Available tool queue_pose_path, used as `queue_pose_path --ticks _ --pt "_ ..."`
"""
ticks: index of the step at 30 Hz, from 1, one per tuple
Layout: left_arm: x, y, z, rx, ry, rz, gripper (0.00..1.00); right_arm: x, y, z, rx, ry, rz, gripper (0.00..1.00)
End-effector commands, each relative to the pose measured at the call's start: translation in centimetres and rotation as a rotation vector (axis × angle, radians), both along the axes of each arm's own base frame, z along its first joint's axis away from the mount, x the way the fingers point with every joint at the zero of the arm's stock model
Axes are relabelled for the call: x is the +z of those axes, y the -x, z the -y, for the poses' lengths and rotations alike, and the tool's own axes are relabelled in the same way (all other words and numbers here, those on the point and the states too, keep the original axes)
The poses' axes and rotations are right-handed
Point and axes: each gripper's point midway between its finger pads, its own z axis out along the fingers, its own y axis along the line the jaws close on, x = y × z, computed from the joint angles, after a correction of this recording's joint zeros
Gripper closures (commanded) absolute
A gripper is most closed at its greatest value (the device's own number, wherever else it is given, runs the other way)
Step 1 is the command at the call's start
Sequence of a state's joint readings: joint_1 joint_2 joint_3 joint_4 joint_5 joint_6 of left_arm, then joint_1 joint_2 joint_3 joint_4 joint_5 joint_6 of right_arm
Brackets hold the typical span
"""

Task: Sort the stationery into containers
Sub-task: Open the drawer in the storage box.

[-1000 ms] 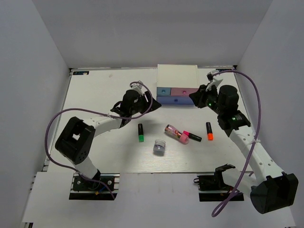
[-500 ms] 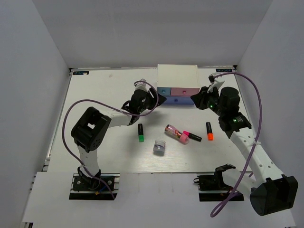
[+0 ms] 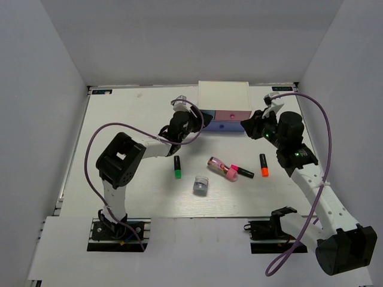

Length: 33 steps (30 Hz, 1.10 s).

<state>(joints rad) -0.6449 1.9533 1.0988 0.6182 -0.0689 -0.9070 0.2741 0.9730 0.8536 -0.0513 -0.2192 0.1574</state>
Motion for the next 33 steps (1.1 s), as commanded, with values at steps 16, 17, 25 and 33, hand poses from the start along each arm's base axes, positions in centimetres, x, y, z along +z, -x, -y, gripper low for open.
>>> queue_pose_path --ticks 16,17,25,33 --pt "1.7 -1.8 0.0 0.09 0.009 0.054 0.45 1.2 0.0 0.5 -0.018 -0.028 0.045 0.74" --pt "1.1 -1.6 0.3 0.091 0.002 0.048 0.45 1.8 -0.2 0.3 -0.016 -0.034 0.07 0.74" --pt "2.0 -2.2 -0.1 0.122 0.0 0.082 0.48 1.8 -0.3 0.6 -0.027 -0.037 0.072 0.74" --pt "1.7 -2.0 0.4 0.112 -0.007 0.086 0.59 1.8 -0.2 0.6 -0.026 -0.041 0.074 0.74"
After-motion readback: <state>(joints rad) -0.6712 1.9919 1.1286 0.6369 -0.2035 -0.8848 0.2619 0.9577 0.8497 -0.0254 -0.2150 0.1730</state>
